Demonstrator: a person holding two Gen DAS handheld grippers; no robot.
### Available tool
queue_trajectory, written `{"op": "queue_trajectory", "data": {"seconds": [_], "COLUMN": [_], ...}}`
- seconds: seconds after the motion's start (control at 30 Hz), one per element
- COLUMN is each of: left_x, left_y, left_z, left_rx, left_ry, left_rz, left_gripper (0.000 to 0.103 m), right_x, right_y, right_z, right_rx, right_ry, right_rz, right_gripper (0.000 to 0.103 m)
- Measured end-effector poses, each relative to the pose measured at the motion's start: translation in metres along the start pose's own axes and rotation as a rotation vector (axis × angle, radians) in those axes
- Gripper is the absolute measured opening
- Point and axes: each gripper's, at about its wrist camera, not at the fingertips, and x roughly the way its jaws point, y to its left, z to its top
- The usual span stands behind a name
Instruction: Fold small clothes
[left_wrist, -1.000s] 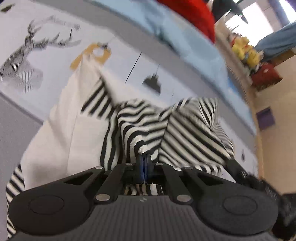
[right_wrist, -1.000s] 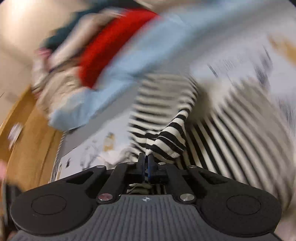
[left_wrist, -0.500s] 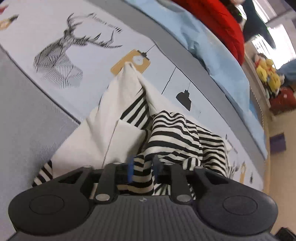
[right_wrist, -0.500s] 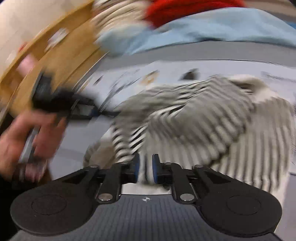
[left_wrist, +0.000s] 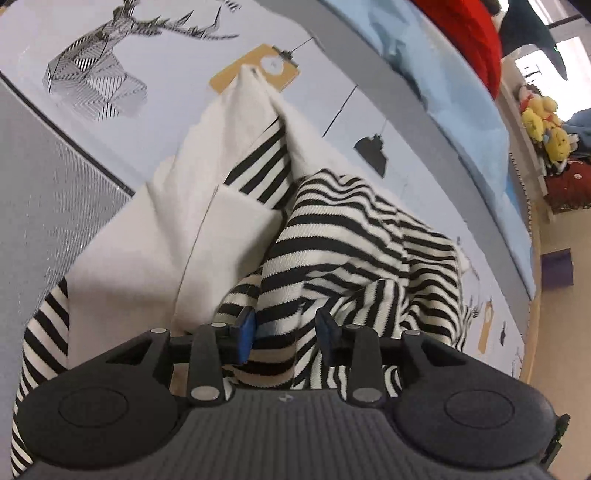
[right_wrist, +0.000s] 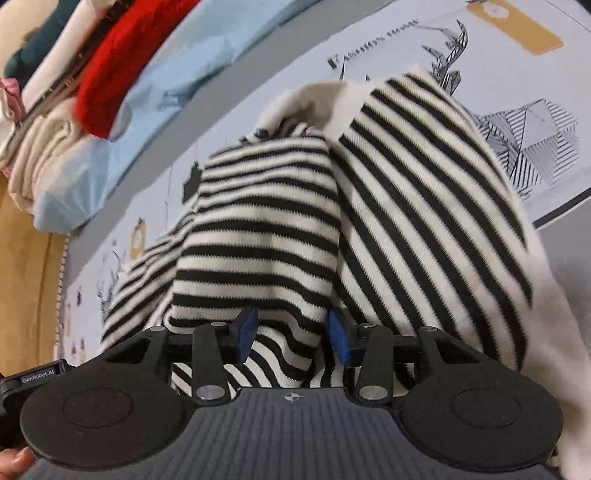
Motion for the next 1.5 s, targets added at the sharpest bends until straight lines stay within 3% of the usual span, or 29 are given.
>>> {"op": "queue_trajectory", "data": {"seconds": [0.03, 0.07, 0.13, 0.17, 0.2, 0.23, 0.3, 0.37, 0.43, 0.5, 0.57, 0.63, 0.67, 0.73, 0.8, 0.93, 0.97, 1.03, 1.1, 1.17, 1.23, 1.27, 1.33, 1.37, 1.43, 1.47, 1.5], "left_x": [0.002, 0.004, 0.001, -0.004, -0.015, -0.029, -0.057, -0.073, -0.061, -0.032, -0.008, -0.005, -0.008, -0.018, -0.019, -0.004, -0.002, -0.004, -0.005, -0.004, -0.003, -0.003, -0.002, -0.002, -0.005, -0.01, -0.016], "left_y": [0.0, 0.0, -0.002, -0.002, -0.002, 0.0, -0.007, -0.012, -0.007, 0.008, 0.028, 0.047, 0.046, 0.038, 0.03, 0.025, 0.022, 0.015, 0.012, 0.014, 0.016, 0.017, 0.016, 0.014, 0.008, 0.005, 0.003], "left_z": [-0.001, -0.001, 0.0, 0.001, 0.002, 0.003, 0.004, 0.004, 0.007, 0.008, 0.004, 0.002, 0.004, 0.008, 0.009, 0.01, 0.008, 0.005, 0.004, 0.004, 0.004, 0.003, 0.003, 0.002, 0.004, 0.005, 0.006], "left_rx": [-0.003, -0.006, -0.011, -0.02, -0.045, -0.072, -0.011, 0.064, 0.029, -0.041, -0.1, -0.209, -0.203, -0.124, -0.085, -0.063, -0.053, -0.023, -0.006, -0.008, -0.009, -0.009, -0.024, -0.028, -0.027, -0.027, -0.028], "left_ry": [0.002, 0.002, -0.02, -0.052, -0.116, -0.208, -0.328, -0.371, -0.272, -0.103, 0.018, 0.026, 0.016, -0.034, -0.041, 0.059, 0.073, 0.074, 0.054, 0.052, 0.056, 0.056, 0.056, 0.051, 0.022, -0.001, -0.018], "left_rz": [0.001, 0.001, -0.047, -0.104, -0.212, -0.355, -0.515, -0.544, -0.484, -0.264, -0.037, -0.027, -0.039, -0.006, 0.019, -0.022, -0.037, -0.032, -0.007, 0.011, 0.018, 0.014, -0.031, -0.068, -0.173, -0.253, -0.325], "left_gripper": [0.035, 0.031, 0.004, 0.002, 0.002, 0.002, 0.002, 0.002, 0.002, 0.002, 0.002, 0.002, 0.002, 0.002, 0.002, 0.005, 0.01, 0.042, 0.046, 0.045, 0.04, 0.035, 0.01, 0.006, 0.002, 0.002, 0.002], "right_x": [0.003, 0.003, -0.003, -0.007, -0.016, -0.031, -0.072, -0.109, -0.122, -0.114, -0.089, -0.059, -0.049, -0.046, -0.055, -0.054, -0.052, -0.052, -0.05, -0.048, -0.048, -0.047, -0.047, -0.045, -0.042, -0.044, -0.047], "right_y": [0.003, 0.005, 0.01, 0.01, 0.01, 0.012, 0.016, 0.012, 0.005, -0.001, -0.008, -0.024, -0.034, -0.041, -0.03, -0.014, -0.01, -0.001, 0.004, -0.004, -0.013, -0.015, -0.017, -0.017, -0.016, -0.016, -0.017], "right_z": [-0.002, -0.002, -0.001, -0.001, 0.001, 0.005, 0.009, 0.005, 0.002, 0.003, 0.002, -0.007, -0.013, -0.014, -0.012, -0.016, -0.018, -0.026, -0.03, -0.027, -0.022, -0.02, -0.017, -0.016, -0.017, -0.017, -0.016], "right_rx": [-0.001, -0.002, -0.001, 0.005, 0.011, 0.016, -0.001, -0.044, -0.047, -0.022, -0.024, -0.038, -0.027, 0.013, -0.056, -0.156, -0.179, -0.244, -0.276, -0.233, -0.157, -0.129, -0.087, -0.079, -0.072, -0.055, -0.024], "right_ry": [-0.004, -0.01, -0.036, -0.063, -0.103, -0.16, -0.325, -0.445, -0.464, -0.368, -0.188, 0.002, 0.051, 0.063, 0.05, 0.068, 0.089, 0.116, 0.118, 0.106, 0.088, 0.075, 0.047, 0.044, 0.047, 0.024, -0.013], "right_rz": [-0.013, -0.016, -0.005, 0.02, 0.073, 0.156, 0.386, 0.538, 0.597, 0.511, 0.248, -0.023, -0.103, -0.094, -0.059, 0.013, 0.045, 0.07, 0.0, -0.066, -0.067, -0.059, -0.051, -0.05, -0.032, -0.013, 0.018], "right_gripper": [0.037, 0.019, 0.002, 0.002, 0.002, 0.002, 0.002, 0.002, 0.002, 0.002, 0.002, 0.002, 0.002, 0.002, 0.002, 0.002, 0.002, 0.002, 0.003, 0.007, 0.012, 0.022, 0.035, 0.035, 0.029, 0.006, 0.002]}}
